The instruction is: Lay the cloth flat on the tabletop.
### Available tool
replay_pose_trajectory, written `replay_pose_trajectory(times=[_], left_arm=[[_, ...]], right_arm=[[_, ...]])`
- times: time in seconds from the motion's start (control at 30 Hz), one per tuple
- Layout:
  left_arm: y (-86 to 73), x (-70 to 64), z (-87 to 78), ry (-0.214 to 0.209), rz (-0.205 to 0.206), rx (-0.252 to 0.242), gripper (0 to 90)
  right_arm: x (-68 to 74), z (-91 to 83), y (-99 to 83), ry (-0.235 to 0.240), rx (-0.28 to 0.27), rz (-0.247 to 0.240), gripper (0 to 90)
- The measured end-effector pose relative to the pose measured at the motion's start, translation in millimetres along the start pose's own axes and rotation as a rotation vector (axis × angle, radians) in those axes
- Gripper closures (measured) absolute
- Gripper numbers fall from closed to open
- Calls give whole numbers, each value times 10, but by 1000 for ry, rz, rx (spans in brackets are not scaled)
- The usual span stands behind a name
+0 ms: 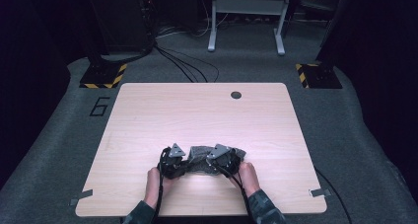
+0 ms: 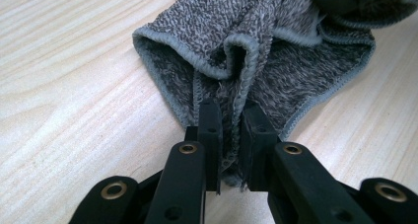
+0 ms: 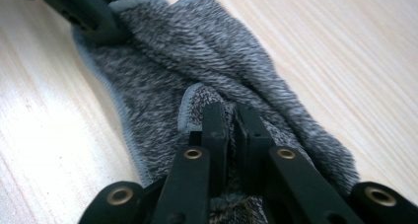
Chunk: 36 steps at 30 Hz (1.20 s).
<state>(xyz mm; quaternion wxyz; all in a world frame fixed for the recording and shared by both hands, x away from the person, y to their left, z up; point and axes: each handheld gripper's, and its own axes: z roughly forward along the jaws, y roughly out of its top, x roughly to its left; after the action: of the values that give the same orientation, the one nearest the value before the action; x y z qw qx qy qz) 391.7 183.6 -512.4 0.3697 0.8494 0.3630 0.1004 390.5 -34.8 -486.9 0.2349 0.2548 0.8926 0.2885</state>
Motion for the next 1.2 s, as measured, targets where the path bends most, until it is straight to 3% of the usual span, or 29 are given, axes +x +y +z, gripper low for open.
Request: replay_pose_trajectory(times=[0.17,0.33,0.7,0.83,1.1,1.2], left_arm=[[-13,11,-6,7,-8,-15,809],[-30,18,-25,4,-7,-14,812],[-132,114,-123,6,-46,-20,818],[-154,156,-163,10,-65,-26,819],[-151,231,-242,20,-86,-44,809],[-143,252,-250,8,-114,-46,720]], right_arm=[[-79,-117,-9,-9,-30,48,854],[-223,-244,-34,-32,-73,49,859],[-550,-472,-182,-124,-122,189,868],[-649,-509,-259,-142,-128,233,868],[-758,-533,-386,-156,-118,274,868],[-794,-480,-429,-139,-99,306,865]])
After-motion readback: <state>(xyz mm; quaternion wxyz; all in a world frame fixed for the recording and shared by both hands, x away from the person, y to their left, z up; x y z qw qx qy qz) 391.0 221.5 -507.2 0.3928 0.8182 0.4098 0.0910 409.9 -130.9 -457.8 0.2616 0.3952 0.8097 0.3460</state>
